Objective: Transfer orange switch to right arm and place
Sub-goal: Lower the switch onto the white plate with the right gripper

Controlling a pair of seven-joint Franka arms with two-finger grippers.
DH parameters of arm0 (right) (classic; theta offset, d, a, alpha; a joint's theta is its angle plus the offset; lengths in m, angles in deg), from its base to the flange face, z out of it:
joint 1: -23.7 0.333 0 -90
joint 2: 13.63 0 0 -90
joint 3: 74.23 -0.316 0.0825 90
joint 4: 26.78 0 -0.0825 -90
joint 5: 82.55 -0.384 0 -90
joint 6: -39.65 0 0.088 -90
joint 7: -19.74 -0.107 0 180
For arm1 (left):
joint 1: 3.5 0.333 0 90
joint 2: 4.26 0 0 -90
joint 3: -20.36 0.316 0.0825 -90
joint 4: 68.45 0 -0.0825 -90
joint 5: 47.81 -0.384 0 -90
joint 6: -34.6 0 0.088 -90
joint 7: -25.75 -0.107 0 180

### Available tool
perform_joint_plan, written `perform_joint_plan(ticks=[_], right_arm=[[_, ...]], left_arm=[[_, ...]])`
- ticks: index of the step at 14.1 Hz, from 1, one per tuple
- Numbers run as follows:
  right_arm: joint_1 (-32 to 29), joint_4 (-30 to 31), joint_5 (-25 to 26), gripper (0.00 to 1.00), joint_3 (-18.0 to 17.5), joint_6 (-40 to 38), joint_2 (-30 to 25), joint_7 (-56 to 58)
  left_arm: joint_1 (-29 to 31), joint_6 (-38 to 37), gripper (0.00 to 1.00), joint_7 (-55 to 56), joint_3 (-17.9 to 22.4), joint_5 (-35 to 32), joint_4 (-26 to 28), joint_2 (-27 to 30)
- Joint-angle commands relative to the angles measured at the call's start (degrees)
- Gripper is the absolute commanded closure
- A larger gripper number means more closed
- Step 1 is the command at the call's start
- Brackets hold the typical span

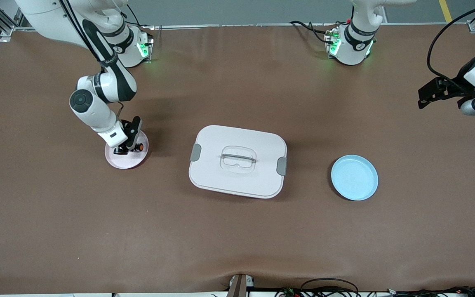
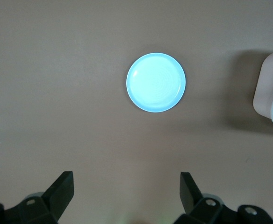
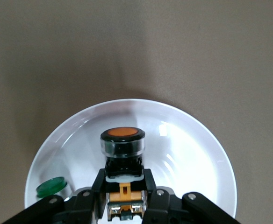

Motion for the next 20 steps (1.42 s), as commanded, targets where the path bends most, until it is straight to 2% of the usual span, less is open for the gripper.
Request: perform_joint_plan(ticks=[1, 4, 11, 12, 15, 18, 20], right_arm=[[-1.79, -0.23, 1.18, 1.0, -0.44, 1.14, 0.53, 3.9], [-4.43, -0.75, 1.44, 1.0, -0.44, 1.14, 0.88, 10.85], [-4.7, -0.84, 1.18, 1.0, -0.52, 0.88, 1.06, 9.9], [-4.7, -1.02, 1.09, 0.01, -0.52, 0.79, 1.06, 8.85], [-4.61, -3.21, 1.18, 0.0, -0.52, -1.22, 0.62, 9.28], [-4.34, -7.94, 1.09, 0.0, -0.7, -11.3, -0.69, 8.58], [-4.52, -13.91, 0.92, 0.0, -0.61, -23.75, -2.01, 6.75]], left_arm=[[-0.79, 0.71, 0.0, -0.35, 0.38, 0.59, 0.68, 1.13], [-0.96, 0.63, 0.0, 0.26, -0.32, 0.68, 0.59, 1.31], [-0.7, 0.36, 0.0, 0.79, -0.94, 0.68, 0.42, 1.57], [-0.7, 0.36, 0.0, 0.79, -0.94, 0.76, 0.15, 1.57], [-0.61, 0.01, 0.0, 0.53, -0.86, 0.33, 0.06, 1.83], [-0.35, 0.01, 0.0, -0.17, -0.5, 0.59, -0.73, 1.83], [-0.35, 0.01, 0.0, -0.26, -0.59, 0.5, -0.73, 1.75]])
